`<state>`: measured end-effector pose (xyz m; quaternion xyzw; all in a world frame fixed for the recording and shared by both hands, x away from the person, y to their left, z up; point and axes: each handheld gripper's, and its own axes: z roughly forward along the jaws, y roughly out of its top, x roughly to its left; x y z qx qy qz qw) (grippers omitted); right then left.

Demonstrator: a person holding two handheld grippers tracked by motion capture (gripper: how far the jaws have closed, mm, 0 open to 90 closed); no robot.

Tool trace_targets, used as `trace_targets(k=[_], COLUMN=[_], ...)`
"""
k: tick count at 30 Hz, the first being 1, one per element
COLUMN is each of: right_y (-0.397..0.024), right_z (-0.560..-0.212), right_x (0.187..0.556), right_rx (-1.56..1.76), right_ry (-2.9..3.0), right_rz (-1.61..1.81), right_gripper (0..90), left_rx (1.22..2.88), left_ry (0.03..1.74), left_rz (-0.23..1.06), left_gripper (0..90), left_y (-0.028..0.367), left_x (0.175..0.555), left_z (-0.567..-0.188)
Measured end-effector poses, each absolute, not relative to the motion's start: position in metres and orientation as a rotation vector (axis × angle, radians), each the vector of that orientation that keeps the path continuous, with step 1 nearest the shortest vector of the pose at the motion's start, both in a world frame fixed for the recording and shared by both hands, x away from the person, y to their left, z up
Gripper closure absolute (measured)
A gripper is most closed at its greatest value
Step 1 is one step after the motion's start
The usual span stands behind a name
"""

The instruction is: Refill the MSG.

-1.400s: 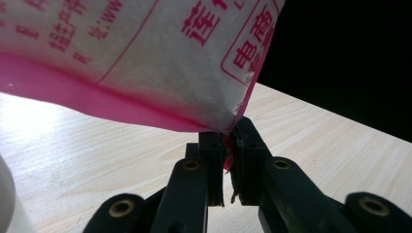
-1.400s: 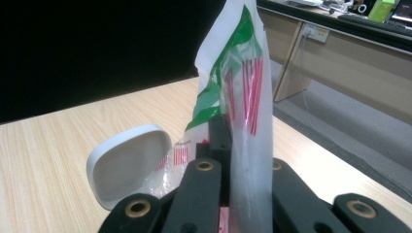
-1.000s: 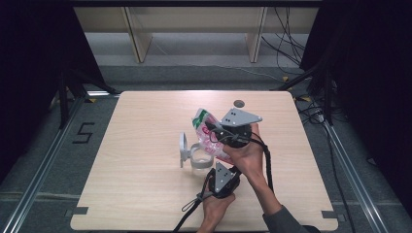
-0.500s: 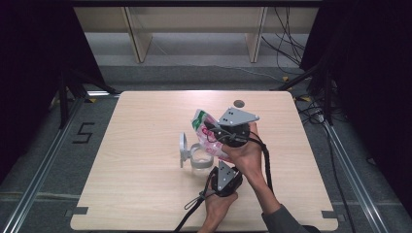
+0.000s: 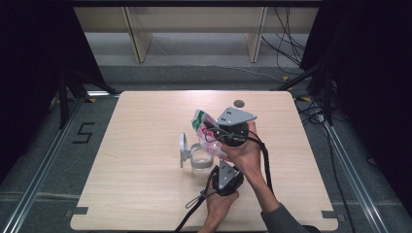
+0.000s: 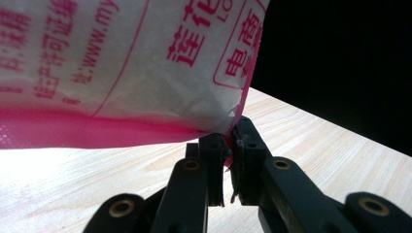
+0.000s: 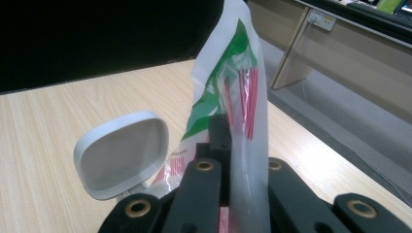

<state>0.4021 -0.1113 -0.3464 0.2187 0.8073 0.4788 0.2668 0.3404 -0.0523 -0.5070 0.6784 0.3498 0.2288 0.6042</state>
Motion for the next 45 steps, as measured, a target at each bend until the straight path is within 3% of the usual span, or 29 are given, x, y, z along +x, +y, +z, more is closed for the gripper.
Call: trace_targets(k=[14,16,45], right_y=[-0.104,-0.103,-0.101], right_z=[-0.347,-0.346,-0.348], right_x=[0.403,0.403,0.407], right_rx=[0.585,0.582,0.587], right_ry=[2.208,2.212,2.239], right_rz=[1.262,1.253,1.243], right_gripper=[90.0,90.0,90.0], left_rx=[1.544,1.386,1.386], left_ry=[0.808,0.842,0.837], left_rz=[0.507,0.443,0.440], left_gripper=[83.7,83.6,83.7], left_y=[-0.053,-0.064,-0.067], left_x=[0.344,0.343,0.344], left_z=[-0.506,-0.506,-0.505])
